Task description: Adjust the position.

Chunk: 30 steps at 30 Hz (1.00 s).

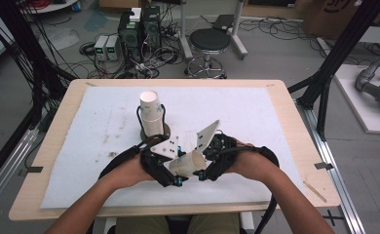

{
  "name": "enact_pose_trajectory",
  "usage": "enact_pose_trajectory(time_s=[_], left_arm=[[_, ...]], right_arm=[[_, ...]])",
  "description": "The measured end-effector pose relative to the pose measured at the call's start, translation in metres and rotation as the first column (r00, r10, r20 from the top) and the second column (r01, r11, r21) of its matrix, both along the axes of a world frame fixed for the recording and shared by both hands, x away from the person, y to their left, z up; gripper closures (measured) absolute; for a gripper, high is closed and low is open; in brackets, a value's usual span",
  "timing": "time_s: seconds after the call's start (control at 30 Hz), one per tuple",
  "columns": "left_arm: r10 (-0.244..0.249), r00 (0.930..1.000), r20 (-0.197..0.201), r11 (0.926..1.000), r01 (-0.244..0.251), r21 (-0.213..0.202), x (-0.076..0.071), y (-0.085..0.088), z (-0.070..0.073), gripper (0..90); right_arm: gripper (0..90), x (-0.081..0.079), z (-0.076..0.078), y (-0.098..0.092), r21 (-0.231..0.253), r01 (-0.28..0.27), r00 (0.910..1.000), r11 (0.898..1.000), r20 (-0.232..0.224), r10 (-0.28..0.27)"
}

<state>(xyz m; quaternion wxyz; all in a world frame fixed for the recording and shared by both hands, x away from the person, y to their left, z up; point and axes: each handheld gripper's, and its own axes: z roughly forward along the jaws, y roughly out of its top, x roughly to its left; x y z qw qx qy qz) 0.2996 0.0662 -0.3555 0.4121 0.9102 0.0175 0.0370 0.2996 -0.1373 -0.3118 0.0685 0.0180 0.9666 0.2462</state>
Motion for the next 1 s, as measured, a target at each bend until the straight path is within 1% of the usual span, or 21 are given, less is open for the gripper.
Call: enact_pose_trajectory(time_s=[0.17, 0.2, 0.4, 0.43, 0.57, 0.7, 0.77, 0.8, 0.83, 0.9, 0.93, 1.0], left_arm=[[-0.002, 1.0000, -0.004, 0.9999, 0.002, 0.014, 0.000, -0.001, -0.001, 33.7], [-0.009, 1.0000, -0.003, 0.9996, 0.009, 0.026, 0.001, -0.001, -0.001, 33.9], [-0.011, 0.9999, -0.012, 0.9997, 0.011, 0.021, 0.001, -0.004, -0.004, 34.4], [-0.011, 0.9999, -0.011, 0.9998, 0.011, 0.017, 0.001, -0.004, -0.004, 34.5], [-0.007, 0.9996, -0.028, 0.9999, 0.007, -0.010, 0.001, -0.003, -0.007, 34.8], [-0.007, 0.9995, -0.031, 0.9999, 0.006, -0.013, 0.000, -0.002, -0.008, 34.9], [-0.006, 0.9995, -0.031, 0.9997, 0.005, -0.025, 0.000, -0.001, -0.009, 35.3], [-0.006, 0.9994, -0.034, 0.9993, 0.005, -0.036, 0.000, 0.000, -0.009, 35.6], [-0.004, 0.9993, -0.037, 0.9989, 0.002, -0.046, 0.000, 0.001, -0.010, 35.7], [0.003, 0.9993, -0.038, 0.9973, -0.005, -0.073, 0.000, 0.004, -0.011, 35.9], [0.005, 0.9991, -0.042, 0.9965, -0.009, -0.083, 0.000, 0.005, -0.011, 36.0], [0.015, 0.9988, -0.047, 0.9939, -0.020, -0.109, -0.001, 0.009, -0.013, 36.2]], right_arm=[[30.2, -0.001, -0.001, 0.002, -0.011, -0.007, 1.0000, 1.000, -0.007, 0.007], [30.2, -0.001, -0.001, 0.002, -0.010, -0.011, 0.9999, 1.000, -0.007, 0.011], [30.3, -0.002, 0.000, 0.004, 0.006, -0.023, 0.9997, 1.000, -0.002, 0.023], [30.3, -0.002, -0.001, 0.004, 0.010, -0.020, 0.9998, 1.000, -0.006, 0.020], [30.3, -0.002, -0.002, 0.001, 0.022, -0.024, 0.9996, 0.999, -0.013, 0.024], [30.3, -0.001, -0.003, 0.001, 0.029, -0.027, 0.9994, 0.999, -0.019, 0.028], [30.3, -0.001, -0.003, 0.001, 0.033, -0.027, 0.9994, 0.999, -0.021, 0.028], [30.2, 0.000, -0.003, 0.001, 0.048, -0.035, 0.9993, 0.998, -0.012, 0.035], [29.5, -0.001, -0.003, 0.000, 0.055, -0.027, 0.9994, 0.998, -0.020, 0.028], [27.8, 0.000, -0.003, -0.002, 0.095, -0.009, 0.9992, 0.995, -0.038, 0.013], [26.0, 0.000, -0.002, -0.004, 0.120, 0.001, 0.9988, 0.993, -0.049, 0.005], [22.1, 0.002, -0.001, -0.007, 0.172, 0.020, 0.9986, 0.985, -0.052, -0.011]])
